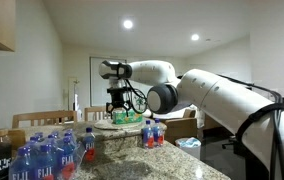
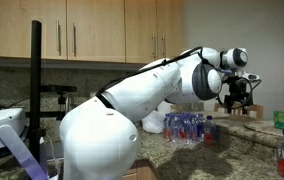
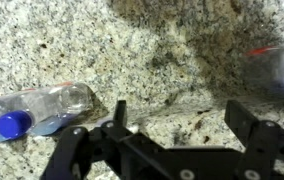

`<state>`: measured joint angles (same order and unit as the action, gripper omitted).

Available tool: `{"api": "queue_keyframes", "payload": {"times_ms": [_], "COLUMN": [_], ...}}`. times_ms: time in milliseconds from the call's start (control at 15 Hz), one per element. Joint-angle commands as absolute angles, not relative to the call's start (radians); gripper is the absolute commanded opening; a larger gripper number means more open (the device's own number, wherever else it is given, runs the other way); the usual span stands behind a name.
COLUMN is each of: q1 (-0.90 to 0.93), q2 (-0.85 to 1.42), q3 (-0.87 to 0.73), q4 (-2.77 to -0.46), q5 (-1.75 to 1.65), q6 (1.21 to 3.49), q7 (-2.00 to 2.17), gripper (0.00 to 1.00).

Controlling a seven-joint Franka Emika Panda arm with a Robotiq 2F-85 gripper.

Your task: Move the water bottles to the left

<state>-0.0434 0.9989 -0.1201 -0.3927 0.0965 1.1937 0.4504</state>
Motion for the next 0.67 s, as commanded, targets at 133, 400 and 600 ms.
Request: {"api": "queue_keyframes", "payload": {"times_ms": [133, 400, 600], "q1": [-0.118, -0.149, -0.174], "q2": [0.968, 0.986, 0.993], "q3": [-0.108, -0.115, -0.116], "q4": [-0.423, -0.407, -0.408], "q5": [0.109, 0.096, 0.095], "q6": [1.119, 1.097, 1.086], "q7": [0.335, 0.265, 0.220], "gripper": [1.00, 1.00, 1.00]}}
